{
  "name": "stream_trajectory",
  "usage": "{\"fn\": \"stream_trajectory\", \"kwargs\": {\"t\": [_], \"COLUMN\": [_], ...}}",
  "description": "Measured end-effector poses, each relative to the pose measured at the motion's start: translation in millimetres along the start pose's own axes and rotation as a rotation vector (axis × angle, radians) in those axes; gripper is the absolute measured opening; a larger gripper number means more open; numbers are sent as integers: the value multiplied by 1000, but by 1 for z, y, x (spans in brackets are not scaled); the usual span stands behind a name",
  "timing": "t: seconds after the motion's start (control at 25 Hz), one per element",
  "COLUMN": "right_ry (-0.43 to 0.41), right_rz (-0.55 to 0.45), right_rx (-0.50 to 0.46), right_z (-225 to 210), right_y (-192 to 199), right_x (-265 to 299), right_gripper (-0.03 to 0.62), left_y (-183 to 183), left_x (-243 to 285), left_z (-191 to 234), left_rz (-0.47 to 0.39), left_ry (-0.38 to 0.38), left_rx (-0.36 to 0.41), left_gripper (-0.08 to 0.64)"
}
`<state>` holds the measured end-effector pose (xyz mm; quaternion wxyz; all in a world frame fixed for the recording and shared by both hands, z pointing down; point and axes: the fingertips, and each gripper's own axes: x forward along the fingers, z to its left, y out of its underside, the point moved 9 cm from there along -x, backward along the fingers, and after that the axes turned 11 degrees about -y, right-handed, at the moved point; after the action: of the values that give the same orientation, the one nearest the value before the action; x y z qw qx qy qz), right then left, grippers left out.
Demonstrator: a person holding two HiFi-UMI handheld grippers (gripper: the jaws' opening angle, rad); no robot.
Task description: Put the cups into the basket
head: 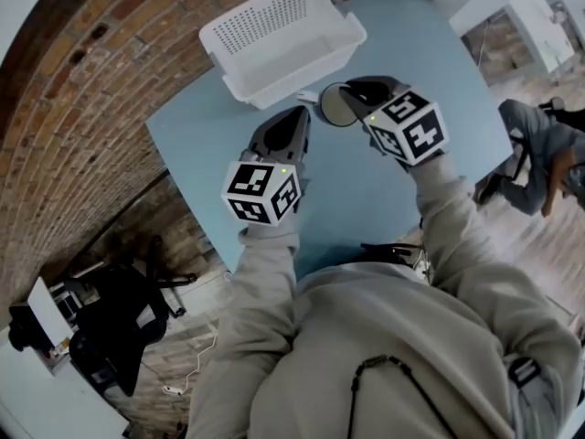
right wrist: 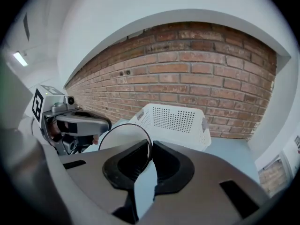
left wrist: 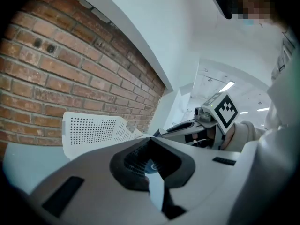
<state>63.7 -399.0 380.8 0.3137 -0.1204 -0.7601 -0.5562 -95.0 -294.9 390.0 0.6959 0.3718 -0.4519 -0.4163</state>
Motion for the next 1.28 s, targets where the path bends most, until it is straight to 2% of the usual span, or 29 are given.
{"fn": "stream_trajectory", "kwargs": {"t": [0.24, 0.6, 1.04, 1.28], "right_ry": [14, -9, -29, -32], "right_rz": [-25, -34, -15, 12], "right_rx": [-25, -59, -105, -122], "right_z": [10, 10, -18, -38], "right_y": [-17, -44, -90, -108], "right_x": [-12, 8, 64, 104], "right_gripper": [46, 46, 46, 46], "left_y": [-8, -23, -44, -44], "left_x": [-13, -11, 15, 42], "left_z": [-2, 27, 83, 118], "left_rz": [-21, -37, -45, -37], "left_ry": [-8, -50, -100, -99], "left_rx": [-3, -17, -41, -92], "left_gripper": [-5, -5, -5, -5]}}
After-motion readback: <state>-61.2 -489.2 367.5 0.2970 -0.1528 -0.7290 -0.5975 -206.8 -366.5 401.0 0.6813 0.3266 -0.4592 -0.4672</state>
